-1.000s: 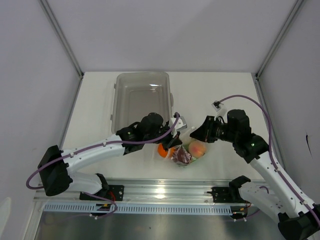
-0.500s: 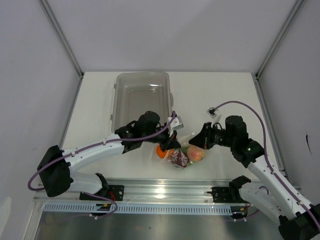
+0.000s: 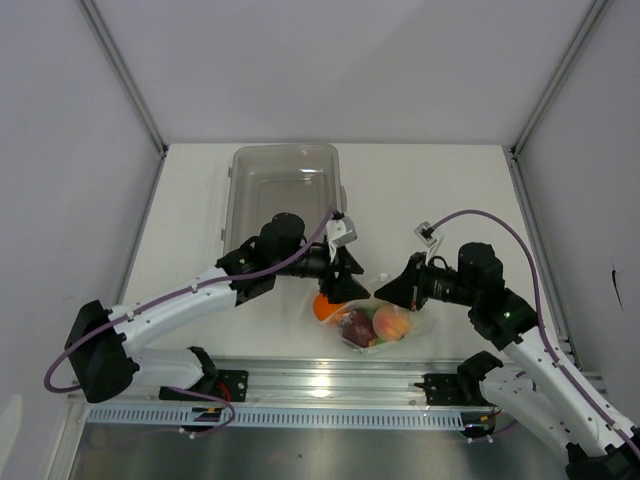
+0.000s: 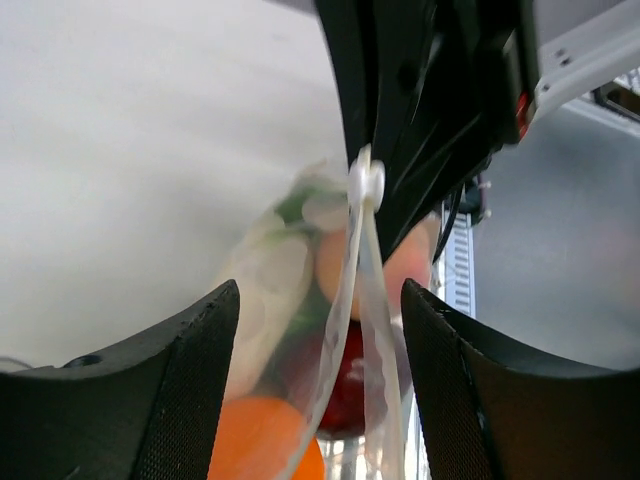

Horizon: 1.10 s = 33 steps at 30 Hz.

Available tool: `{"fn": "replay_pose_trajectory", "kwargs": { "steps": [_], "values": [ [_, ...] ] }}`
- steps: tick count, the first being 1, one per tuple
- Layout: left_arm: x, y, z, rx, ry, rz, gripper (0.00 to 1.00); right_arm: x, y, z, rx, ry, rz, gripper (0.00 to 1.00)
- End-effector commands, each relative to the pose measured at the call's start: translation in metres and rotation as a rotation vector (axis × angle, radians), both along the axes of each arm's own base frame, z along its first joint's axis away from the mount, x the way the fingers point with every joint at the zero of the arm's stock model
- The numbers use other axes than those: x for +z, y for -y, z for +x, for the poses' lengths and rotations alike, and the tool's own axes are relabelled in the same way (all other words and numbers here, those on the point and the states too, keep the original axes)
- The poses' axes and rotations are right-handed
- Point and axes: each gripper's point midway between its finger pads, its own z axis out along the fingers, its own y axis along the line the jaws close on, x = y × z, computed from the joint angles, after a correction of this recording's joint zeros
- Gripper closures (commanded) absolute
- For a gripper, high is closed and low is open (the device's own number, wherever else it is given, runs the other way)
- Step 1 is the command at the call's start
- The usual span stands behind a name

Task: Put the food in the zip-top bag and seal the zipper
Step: Zip the zipper food storage bag at the center of the board.

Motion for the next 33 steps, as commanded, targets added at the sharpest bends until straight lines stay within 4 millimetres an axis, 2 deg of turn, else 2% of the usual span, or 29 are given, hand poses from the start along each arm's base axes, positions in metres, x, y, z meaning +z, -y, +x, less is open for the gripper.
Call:
{"fn": "replay_pose_trajectory", "kwargs": {
  "steps": [1, 4, 5, 7, 9, 12, 13, 16, 19, 21, 27, 33],
  "values": [
    [0.067, 0.008, 0.000, -0.024, 0.077, -0.173, 0.32, 0.025, -0.008, -0.008, 0.037, 0.022, 0.059, 1.00],
    [0.082, 0.013, -0.001, -0.039, 0.093, -0.217, 0.38, 0.026, -0.011, -0.011, 0.048, 0.000, 0.065, 1.00],
    [0.086, 0.014, -0.001, -0.043, 0.099, -0.223, 0.44, 0.028, -0.011, -0.010, 0.043, 0.003, 0.066, 1.00],
    [0.084, 0.018, 0.000, -0.052, 0.093, -0.215, 0.53, 0.028, -0.012, -0.010, 0.041, -0.002, 0.063, 1.00],
    [0.088, 0.020, -0.002, -0.063, 0.097, -0.221, 0.57, 0.029, -0.012, -0.010, 0.038, -0.007, 0.059, 1.00],
    [0.088, 0.022, -0.005, -0.066, 0.104, -0.218, 0.52, 0.026, -0.013, -0.010, 0.029, -0.017, 0.048, 1.00],
    [0.087, 0.023, -0.006, -0.065, 0.107, -0.213, 0.45, 0.026, -0.012, -0.009, 0.021, -0.020, 0.046, 1.00],
    [0.081, 0.024, -0.007, -0.039, 0.127, -0.186, 0.37, 0.026, -0.012, -0.007, 0.007, -0.022, 0.047, 1.00],
    [0.076, 0.025, -0.006, -0.009, 0.152, -0.159, 0.33, 0.027, -0.013, -0.003, -0.014, -0.032, 0.047, 1.00],
    [0.074, 0.025, -0.009, -0.005, 0.168, -0.152, 0.33, 0.025, -0.013, 0.000, -0.028, -0.042, 0.037, 1.00],
    [0.060, 0.025, 0.000, 0.042, 0.164, -0.109, 0.38, 0.024, -0.015, 0.000, -0.028, -0.048, 0.037, 1.00],
    [0.056, 0.025, 0.008, 0.074, 0.169, -0.089, 0.40, 0.026, -0.016, -0.002, -0.022, -0.045, 0.038, 1.00]
  ]
}}
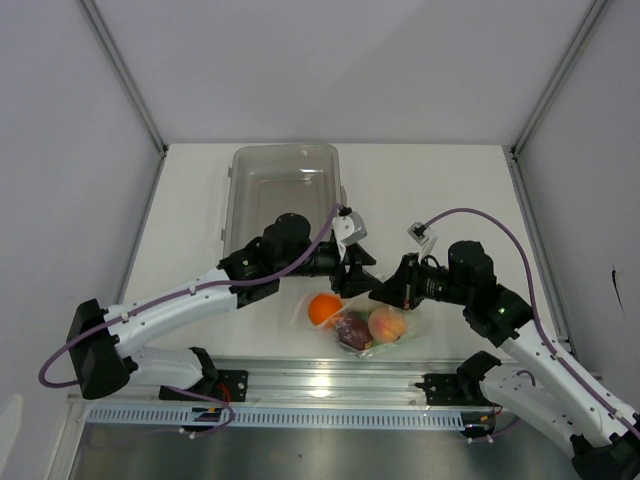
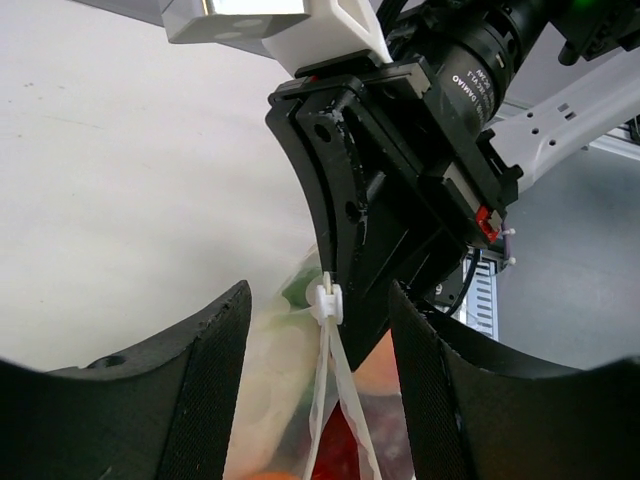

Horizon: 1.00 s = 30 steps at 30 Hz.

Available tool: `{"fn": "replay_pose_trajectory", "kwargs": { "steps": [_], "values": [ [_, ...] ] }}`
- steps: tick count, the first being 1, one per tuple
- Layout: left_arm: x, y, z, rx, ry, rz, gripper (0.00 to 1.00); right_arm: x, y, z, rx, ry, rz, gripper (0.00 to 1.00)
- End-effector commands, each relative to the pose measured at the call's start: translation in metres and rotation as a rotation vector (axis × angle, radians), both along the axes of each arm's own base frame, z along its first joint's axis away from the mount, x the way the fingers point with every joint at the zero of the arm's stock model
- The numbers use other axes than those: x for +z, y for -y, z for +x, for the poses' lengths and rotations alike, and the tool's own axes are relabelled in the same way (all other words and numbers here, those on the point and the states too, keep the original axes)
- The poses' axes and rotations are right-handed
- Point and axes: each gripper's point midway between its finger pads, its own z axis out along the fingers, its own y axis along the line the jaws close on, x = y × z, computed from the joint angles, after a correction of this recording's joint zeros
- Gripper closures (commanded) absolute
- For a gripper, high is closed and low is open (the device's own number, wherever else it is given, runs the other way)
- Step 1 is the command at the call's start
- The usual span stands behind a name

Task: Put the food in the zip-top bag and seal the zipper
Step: Zip the zipper food storage bag at the center of the board.

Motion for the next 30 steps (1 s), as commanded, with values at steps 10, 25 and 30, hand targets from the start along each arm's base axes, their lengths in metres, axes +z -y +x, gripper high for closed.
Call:
{"fn": "replay_pose_trajectory", "kwargs": {
  "steps": [10, 25, 30],
  "values": [
    [-0.002, 0.005, 0.009, 0.019, 0.033, 0.016, 0.40, 0.028, -0.004, 0.000, 0.002, 0.060, 0.050, 1.00],
    [-0.008, -0.001, -0.003, -0.047, 0.003, 0.034, 0.99, 0.018, 0.002, -0.001, 0.018, 0.105, -0.027, 1.00],
    [-0.013, -0.004, -0.010, -0.124, -0.070, 0.052, 0.99, 0.013, 0.004, -0.005, 0.091, 0.172, -0.084, 0.83]
  ]
}}
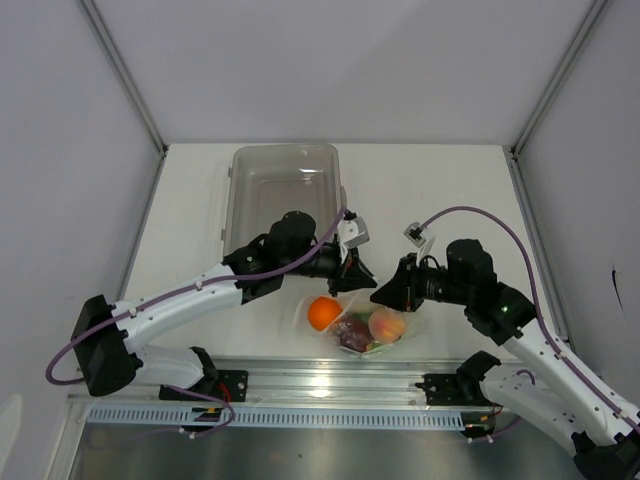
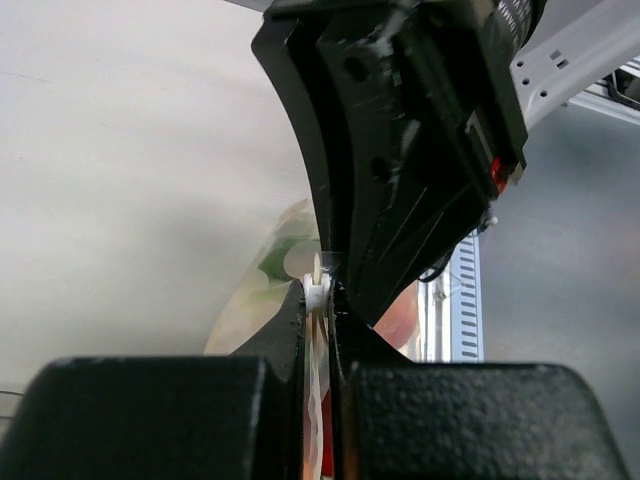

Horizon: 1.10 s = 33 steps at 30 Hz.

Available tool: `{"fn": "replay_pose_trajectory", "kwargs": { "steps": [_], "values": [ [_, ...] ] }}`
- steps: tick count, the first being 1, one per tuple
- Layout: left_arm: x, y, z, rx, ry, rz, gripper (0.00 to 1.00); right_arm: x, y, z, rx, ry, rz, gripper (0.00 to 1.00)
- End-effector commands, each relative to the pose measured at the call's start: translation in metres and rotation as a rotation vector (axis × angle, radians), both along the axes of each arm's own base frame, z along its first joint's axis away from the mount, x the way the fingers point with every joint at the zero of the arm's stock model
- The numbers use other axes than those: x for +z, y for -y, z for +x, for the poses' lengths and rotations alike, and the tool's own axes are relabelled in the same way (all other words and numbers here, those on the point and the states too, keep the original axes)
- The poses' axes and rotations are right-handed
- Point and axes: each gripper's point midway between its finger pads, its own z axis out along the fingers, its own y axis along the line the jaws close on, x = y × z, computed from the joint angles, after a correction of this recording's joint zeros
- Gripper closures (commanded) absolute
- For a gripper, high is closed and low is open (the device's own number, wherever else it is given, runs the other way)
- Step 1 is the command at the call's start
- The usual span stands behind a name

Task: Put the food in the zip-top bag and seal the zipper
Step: Zip the zipper food storage bag at the center of the board.

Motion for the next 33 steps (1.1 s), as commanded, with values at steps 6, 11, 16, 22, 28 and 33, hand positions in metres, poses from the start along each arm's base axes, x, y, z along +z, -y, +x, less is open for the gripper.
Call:
{"fn": "replay_pose_trajectory", "kwargs": {
  "steps": [6, 11, 16, 22, 28, 33],
  "values": [
    [0.011, -0.005, -0.015, -0.139, -0.066, -0.052, 1.00, 0.017, -0.004, -0.004, 0.123, 0.159, -0.006, 0.80],
    [0.013, -0.004, -0.021, -0.181, -0.081, -0.060, 0.99, 0.019, -0.014, -0.006, 0.180, 0.148, 0.025, 0.88],
    [0.013, -0.003, -0.022, -0.193, -0.087, -0.061, 0.99, 0.024, -0.019, -0.003, 0.195, 0.165, 0.047, 0.87],
    [0.014, -0.002, -0.022, -0.196, -0.095, -0.063, 0.99, 0.022, -0.023, -0.003, 0.217, 0.155, 0.055, 1.00],
    [-0.009, -0.005, -0.008, -0.104, -0.123, 0.027, 0.99, 0.042, -0.007, 0.013, 0.039, 0.250, 0.060, 1.00],
    [-0.027, -0.011, -0.004, -0.055, -0.164, 0.069, 0.99, 0.059, 0.005, 0.022, -0.091, 0.277, 0.113, 1.00]
  ]
}}
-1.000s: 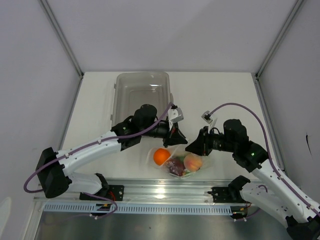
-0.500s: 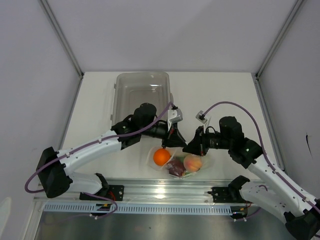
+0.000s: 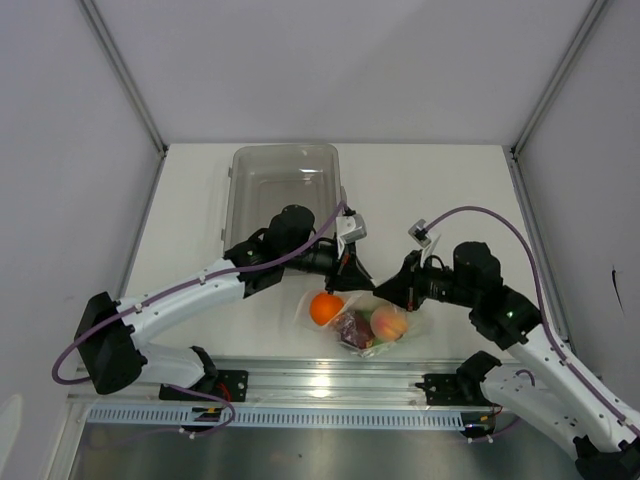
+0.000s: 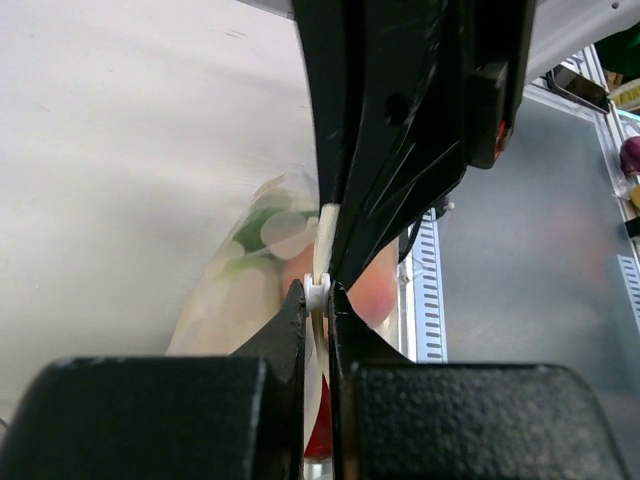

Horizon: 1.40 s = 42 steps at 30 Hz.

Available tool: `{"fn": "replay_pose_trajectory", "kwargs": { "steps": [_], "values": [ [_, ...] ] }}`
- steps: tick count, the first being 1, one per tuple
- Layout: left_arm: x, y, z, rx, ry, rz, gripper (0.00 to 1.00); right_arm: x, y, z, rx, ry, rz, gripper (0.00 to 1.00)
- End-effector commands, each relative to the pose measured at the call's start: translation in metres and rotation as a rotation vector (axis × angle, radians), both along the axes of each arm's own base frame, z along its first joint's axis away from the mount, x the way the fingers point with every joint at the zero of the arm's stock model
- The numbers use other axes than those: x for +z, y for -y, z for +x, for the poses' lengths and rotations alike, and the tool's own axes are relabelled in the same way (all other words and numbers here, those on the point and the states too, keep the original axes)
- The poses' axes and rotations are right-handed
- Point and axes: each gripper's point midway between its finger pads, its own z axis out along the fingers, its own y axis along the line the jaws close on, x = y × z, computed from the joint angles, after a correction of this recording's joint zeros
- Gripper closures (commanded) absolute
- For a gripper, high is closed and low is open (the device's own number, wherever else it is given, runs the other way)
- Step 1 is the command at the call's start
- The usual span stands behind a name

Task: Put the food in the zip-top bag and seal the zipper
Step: Zip the zipper food storage bag at the center of the board.

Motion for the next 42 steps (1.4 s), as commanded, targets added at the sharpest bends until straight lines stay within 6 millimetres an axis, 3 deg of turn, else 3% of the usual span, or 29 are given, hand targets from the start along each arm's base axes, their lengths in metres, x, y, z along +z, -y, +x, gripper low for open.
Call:
{"fn": "replay_pose_trajectory", "kwargs": {
  "steps": [1, 6, 20, 29, 36, 42],
  "values": [
    [-0.022, -0.006, 0.002, 0.036, -0.060, 0.073, 0.99, 0.050, 0.007, 0.017, -0.135, 0.142, 0.139, 1.00],
    [-0.030, -0.012, -0.006, 0.023, -0.084, 0.091, 0.99, 0.053, 0.020, 0.030, -0.257, 0.156, 0.151, 1.00],
    [-0.060, -0.049, -0.021, 0.103, -0.117, 0.181, 1.00, 0.055, 0.050, 0.041, -0.441, 0.151, 0.160, 1.00],
    [-0.060, -0.080, -0.039, 0.181, -0.155, 0.171, 0.99, 0.060, 0.070, 0.053, -0.546, 0.160, 0.164, 1.00],
    [-0.070, -0.095, -0.053, 0.200, -0.207, 0.187, 0.99, 0.058, 0.074, 0.057, -0.559, 0.150, 0.168, 1.00],
    [-0.067, -0.106, -0.057, 0.226, -0.201, 0.173, 0.99, 0.055, 0.077, 0.061, -0.568, 0.136, 0.170, 1.00]
  ]
}}
